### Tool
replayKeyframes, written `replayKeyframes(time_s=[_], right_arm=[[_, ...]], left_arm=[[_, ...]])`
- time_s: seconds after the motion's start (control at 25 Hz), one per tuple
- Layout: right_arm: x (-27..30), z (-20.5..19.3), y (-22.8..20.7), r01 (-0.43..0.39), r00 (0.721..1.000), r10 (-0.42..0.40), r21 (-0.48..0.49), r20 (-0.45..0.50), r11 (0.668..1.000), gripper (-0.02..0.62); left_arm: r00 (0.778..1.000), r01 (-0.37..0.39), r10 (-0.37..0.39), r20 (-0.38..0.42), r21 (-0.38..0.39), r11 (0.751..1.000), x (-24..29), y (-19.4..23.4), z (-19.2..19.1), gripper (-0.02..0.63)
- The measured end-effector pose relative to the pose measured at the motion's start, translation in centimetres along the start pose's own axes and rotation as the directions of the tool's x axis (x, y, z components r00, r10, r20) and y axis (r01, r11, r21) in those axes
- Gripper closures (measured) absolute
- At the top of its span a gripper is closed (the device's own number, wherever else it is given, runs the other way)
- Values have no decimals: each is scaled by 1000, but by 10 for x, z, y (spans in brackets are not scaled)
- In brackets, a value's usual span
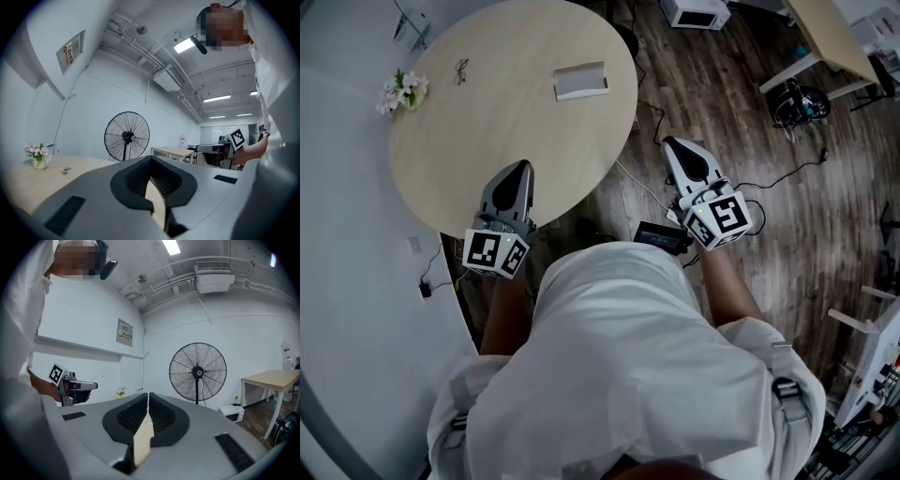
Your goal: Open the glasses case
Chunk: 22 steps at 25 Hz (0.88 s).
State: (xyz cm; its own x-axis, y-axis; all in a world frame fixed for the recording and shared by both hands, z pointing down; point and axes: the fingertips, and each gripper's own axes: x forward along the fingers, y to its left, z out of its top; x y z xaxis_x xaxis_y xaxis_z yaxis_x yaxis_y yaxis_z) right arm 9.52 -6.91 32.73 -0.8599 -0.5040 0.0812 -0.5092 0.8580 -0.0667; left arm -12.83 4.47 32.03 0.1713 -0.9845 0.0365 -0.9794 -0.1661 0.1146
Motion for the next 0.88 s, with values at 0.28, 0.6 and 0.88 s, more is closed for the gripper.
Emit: replayKeyframes(time_s=[0.28,0.6,0.88], right_arm=[[-36,-16,14,-58,998,59,61,1,996,568],[-85,-42,33,-116,993,115,126,13,985,568],[-106,-67,73,-141,989,145,172,-10,975,568]], left_arm=[[995,-103,103,-13,-1,995,-32,-43,-15,594],[991,-111,110,-81,-5,994,-61,-99,-38,594],[992,-85,82,-95,-23,996,-79,-113,-46,594]])
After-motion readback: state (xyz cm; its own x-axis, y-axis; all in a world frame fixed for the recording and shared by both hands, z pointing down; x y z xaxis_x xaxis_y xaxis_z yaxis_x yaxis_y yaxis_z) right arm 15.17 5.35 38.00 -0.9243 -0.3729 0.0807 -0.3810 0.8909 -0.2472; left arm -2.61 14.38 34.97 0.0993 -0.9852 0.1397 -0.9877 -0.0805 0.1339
